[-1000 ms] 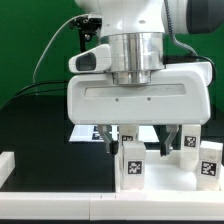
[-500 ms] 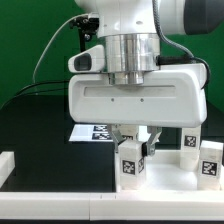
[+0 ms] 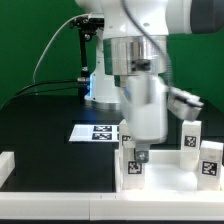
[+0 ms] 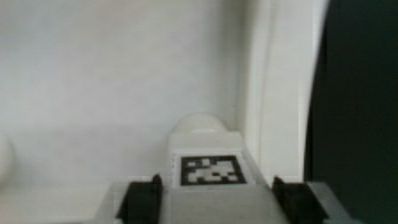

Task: Assemble square table

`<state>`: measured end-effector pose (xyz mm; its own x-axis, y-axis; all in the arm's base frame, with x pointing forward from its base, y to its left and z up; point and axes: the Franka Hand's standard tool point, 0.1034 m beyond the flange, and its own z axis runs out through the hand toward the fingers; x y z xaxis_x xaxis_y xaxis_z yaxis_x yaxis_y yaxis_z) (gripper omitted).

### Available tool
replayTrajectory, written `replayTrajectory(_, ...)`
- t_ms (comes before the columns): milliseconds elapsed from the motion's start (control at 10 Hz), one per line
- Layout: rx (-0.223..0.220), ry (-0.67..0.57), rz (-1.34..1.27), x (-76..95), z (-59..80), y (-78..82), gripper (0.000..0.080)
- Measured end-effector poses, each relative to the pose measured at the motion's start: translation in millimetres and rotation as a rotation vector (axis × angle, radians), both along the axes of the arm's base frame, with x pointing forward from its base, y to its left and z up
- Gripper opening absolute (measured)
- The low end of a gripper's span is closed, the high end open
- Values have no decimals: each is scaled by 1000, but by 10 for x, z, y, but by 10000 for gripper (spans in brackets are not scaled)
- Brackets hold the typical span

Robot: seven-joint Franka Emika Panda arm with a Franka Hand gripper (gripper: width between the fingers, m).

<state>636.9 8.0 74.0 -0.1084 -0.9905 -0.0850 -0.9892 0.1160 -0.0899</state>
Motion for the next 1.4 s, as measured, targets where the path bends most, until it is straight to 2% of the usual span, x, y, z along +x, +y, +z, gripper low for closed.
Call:
replayTrajectory(500, 16, 10, -195, 6, -2, -10, 285)
replayTrajectory(700, 31, 11, -434, 19, 2, -13, 285)
replayTrajectory(900, 31, 14, -439, 9, -5, -15, 292)
replayTrajectory(1000, 29, 7, -420, 18, 16, -18, 401)
replayTrajectory(1100, 38, -11, -385, 30, 142, -12, 539)
replayTrajectory(1200, 58, -30, -361, 15, 335, 0, 614)
replayTrajectory(1300, 73, -40, -353, 1, 473, 10, 643)
replayTrajectory(1400, 77, -44, -352, 12, 513, 17, 643)
